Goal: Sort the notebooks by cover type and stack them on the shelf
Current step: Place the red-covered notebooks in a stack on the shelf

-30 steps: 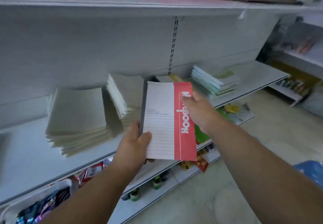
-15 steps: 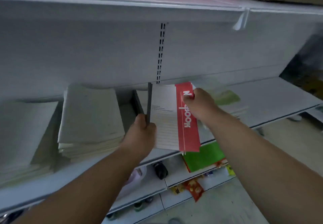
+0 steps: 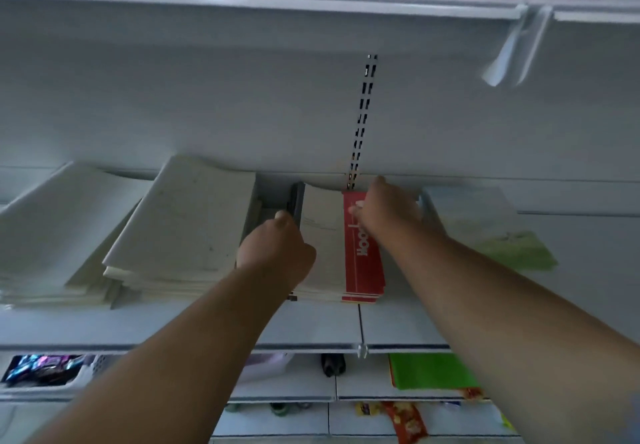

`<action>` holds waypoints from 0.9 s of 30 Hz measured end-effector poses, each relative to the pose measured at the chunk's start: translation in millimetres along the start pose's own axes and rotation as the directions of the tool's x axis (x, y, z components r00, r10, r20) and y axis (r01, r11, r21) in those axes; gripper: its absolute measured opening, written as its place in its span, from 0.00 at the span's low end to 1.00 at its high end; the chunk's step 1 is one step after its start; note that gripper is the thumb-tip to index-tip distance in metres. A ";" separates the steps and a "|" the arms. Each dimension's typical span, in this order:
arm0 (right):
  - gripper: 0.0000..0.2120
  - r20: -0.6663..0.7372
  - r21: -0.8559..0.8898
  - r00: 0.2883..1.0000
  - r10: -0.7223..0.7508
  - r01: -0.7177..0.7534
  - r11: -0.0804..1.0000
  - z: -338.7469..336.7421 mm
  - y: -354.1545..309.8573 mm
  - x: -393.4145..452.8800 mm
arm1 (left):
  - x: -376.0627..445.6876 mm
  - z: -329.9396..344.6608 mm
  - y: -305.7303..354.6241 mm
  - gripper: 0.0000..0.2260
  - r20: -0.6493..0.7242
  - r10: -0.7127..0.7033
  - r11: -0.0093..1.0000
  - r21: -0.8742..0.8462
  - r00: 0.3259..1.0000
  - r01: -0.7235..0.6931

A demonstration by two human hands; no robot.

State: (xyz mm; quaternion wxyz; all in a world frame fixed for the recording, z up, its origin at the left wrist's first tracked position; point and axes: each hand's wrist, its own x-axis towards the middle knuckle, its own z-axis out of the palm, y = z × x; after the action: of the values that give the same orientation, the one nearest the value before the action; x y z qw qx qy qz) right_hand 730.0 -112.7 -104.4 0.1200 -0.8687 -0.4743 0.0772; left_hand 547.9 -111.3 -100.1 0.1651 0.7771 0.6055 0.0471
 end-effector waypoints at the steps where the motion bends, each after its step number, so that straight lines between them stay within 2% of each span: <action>1: 0.25 -0.010 0.020 1.000 0.011 -0.011 1.000 3.1 1.5 0.2 | -0.6 -0.3 2.4 0.15 -0.019 -0.003 1.000 0.026 1.000 0.004; 4: 0.24 -0.028 0.046 1.000 -0.014 0.015 0.999 3.3 -2.0 -5.2 | -9.0 -0.1 2.6 0.17 -0.083 0.015 0.998 0.062 0.996 -0.010; 6: 0.21 -0.074 0.037 0.994 -0.080 0.083 0.996 1.6 -7.2 -16.4 | -17.1 -0.5 -4.9 0.19 -0.122 0.072 0.997 0.046 0.990 -0.067; 9: 0.16 -0.166 0.095 0.963 -0.215 0.232 0.968 3.8 -25.7 -46.1 | -34.3 -13.1 -27.2 0.12 -0.182 0.175 0.983 -0.029 0.968 -0.183; 12: 0.14 -0.224 0.167 0.932 -0.283 0.323 0.932 6.8 -64.7 -80.9 | -55.3 -35.9 -69.4 0.07 -0.238 0.177 0.959 -0.177 0.955 -0.222; 14: 0.13 -0.208 0.213 0.924 -0.321 0.363 0.907 11.7 -102.3 -105.8 | -68.3 -50.4 -111.4 0.08 -0.300 0.159 0.944 -0.231 0.941 -0.233; 19: 0.13 -0.245 0.245 0.860 -0.447 0.501 0.830 36.4 -220.2 -169.1 | -99.1 -85.9 -247.5 0.09 -0.342 0.072 0.945 -0.278 0.937 -0.174; 24: 0.13 -0.204 0.324 0.798 -0.566 0.601 0.731 69.6 -348.9 -226.6 | -134.2 -124.1 -391.9 0.08 -0.399 -0.098 0.955 -0.295 0.912 -0.026; 27: 0.13 -0.174 0.364 0.755 -0.632 0.646 0.672 86.4 -414.9 -247.0 | -148.7 -143.3 -456.8 0.07 -0.442 -0.205 0.939 -0.341 0.873 0.048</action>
State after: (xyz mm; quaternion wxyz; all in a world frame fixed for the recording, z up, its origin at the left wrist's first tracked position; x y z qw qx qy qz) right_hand 241.4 -92.8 -65.4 0.3228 -0.6050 -0.7192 0.1116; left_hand 46.9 -128.0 -89.7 0.1391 0.6632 0.6618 0.3207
